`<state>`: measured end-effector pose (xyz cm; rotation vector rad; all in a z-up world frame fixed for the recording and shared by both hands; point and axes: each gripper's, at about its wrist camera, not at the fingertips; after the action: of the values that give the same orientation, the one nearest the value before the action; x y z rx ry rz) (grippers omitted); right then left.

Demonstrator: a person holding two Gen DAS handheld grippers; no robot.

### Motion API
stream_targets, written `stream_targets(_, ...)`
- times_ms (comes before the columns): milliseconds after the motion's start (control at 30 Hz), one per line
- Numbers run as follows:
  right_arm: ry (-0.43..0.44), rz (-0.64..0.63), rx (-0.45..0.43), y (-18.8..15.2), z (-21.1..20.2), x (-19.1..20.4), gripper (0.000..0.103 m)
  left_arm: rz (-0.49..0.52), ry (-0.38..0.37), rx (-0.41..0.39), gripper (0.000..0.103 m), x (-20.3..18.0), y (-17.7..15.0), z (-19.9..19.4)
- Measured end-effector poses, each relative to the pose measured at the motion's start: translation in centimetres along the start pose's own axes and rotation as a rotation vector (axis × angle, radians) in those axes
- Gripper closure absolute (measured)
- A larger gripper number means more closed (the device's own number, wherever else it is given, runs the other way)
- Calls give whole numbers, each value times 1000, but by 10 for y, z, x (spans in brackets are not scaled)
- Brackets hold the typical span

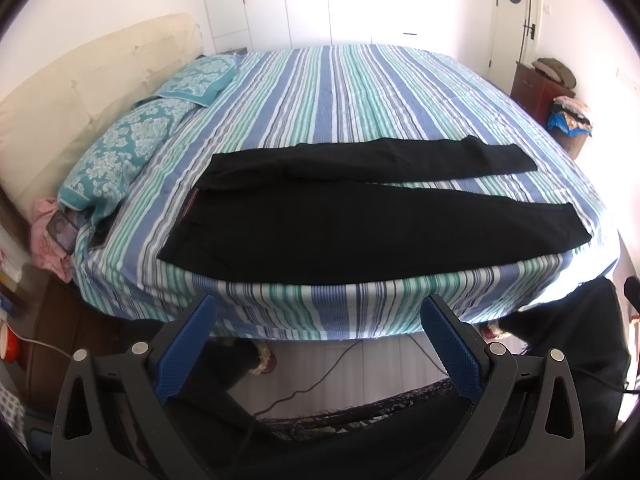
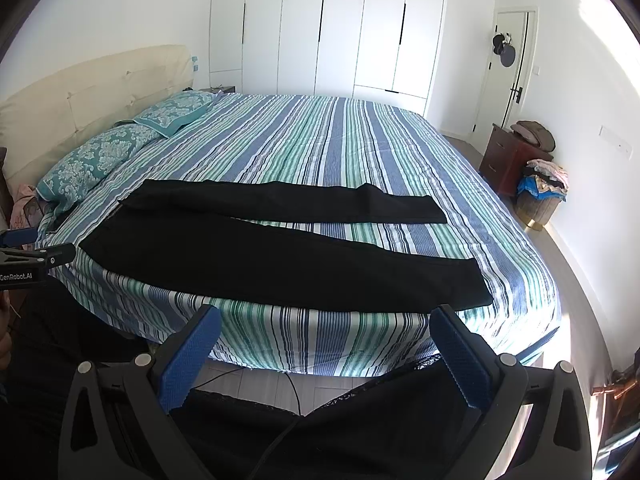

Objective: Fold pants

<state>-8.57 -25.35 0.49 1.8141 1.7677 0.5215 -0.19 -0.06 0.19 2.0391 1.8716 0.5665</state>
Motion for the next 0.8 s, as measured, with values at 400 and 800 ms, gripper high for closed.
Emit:
stream_targets(400, 0, 0, 1, 1, 1, 0, 0, 0, 0, -1, 1, 0, 0, 0)
stream_targets(800, 2, -2, 1, 1, 2, 0, 0, -1, 3, -5, 1, 2, 1, 0)
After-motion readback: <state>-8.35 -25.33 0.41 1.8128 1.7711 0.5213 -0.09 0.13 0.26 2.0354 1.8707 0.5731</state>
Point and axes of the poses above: each gripper's, at about its wrist camera, not at the fingertips, and z roughly the way its jaws point, x to its left, y to its top, and after that the axes turned 10 degrees about x, right-handed
